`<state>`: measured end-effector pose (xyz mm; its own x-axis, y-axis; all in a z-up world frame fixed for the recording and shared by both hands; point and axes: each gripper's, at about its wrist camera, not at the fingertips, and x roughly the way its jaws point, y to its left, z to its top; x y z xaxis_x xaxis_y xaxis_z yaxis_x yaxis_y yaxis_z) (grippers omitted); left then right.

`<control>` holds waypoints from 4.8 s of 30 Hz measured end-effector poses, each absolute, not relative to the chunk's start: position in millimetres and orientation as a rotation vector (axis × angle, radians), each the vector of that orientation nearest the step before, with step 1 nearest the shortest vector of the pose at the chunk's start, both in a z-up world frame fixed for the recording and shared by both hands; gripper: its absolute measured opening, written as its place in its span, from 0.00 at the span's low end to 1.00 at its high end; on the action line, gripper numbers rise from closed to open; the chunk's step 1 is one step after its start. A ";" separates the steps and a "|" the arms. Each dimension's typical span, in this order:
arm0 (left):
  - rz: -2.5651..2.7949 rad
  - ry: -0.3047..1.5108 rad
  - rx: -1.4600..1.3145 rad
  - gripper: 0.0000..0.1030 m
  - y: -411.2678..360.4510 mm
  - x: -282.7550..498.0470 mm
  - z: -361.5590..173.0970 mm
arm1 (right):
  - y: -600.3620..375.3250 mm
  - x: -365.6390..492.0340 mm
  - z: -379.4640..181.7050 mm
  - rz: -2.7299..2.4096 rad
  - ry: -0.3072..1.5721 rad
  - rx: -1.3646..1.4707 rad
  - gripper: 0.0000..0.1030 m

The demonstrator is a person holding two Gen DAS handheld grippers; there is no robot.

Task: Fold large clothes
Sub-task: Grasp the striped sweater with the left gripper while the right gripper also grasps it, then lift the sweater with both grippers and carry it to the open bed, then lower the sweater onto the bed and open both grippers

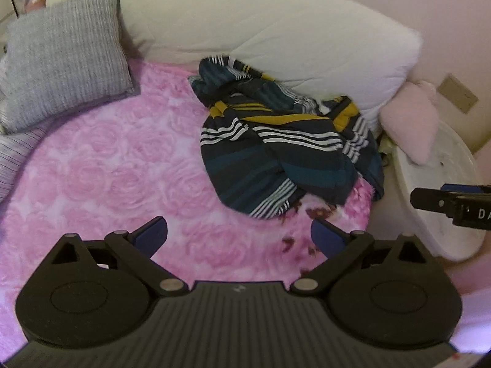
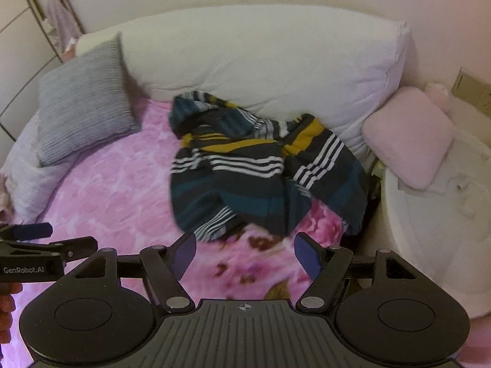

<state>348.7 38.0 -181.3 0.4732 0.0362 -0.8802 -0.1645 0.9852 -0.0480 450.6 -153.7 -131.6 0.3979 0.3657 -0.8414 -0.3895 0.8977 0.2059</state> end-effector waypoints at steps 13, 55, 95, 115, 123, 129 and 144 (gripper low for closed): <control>0.166 1.195 -0.229 0.88 69.2 483.3 -309.2 | -132.6 604.3 -252.5 0.450 1.168 -0.007 0.66; 0.468 0.729 -0.515 0.10 131.6 210.7 -134.7 | 10.0 391.4 -60.9 1.340 0.738 -0.071 0.04; 1.432 0.774 -0.803 0.51 -16.2 -265.6 -57.4 | 1.6 -34.2 -71.4 1.856 0.993 -0.777 0.50; 1.465 0.793 -0.822 0.64 -54.1 -228.0 -65.9 | -20.0 -5.6 -84.3 1.881 0.987 -0.857 0.50; 1.404 0.823 -0.813 0.64 -21.6 -255.7 -75.6 | 5.6 -30.6 -95.4 1.824 1.013 -0.862 0.50; 1.330 0.870 -0.793 0.64 13.7 -288.2 -83.6 | 27.8 -49.9 -104.6 1.720 1.056 -0.813 0.50; 1.113 0.975 -0.727 0.64 80.0 -299.6 -125.9 | 43.3 -63.0 -121.8 1.480 1.139 -0.728 0.50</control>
<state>-299.6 80.0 -125.9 0.1316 0.3923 -0.9104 -0.9542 0.2991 -0.0091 -63.0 43.3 -121.8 -0.2327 0.3768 -0.8966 -0.9631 0.0388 0.2663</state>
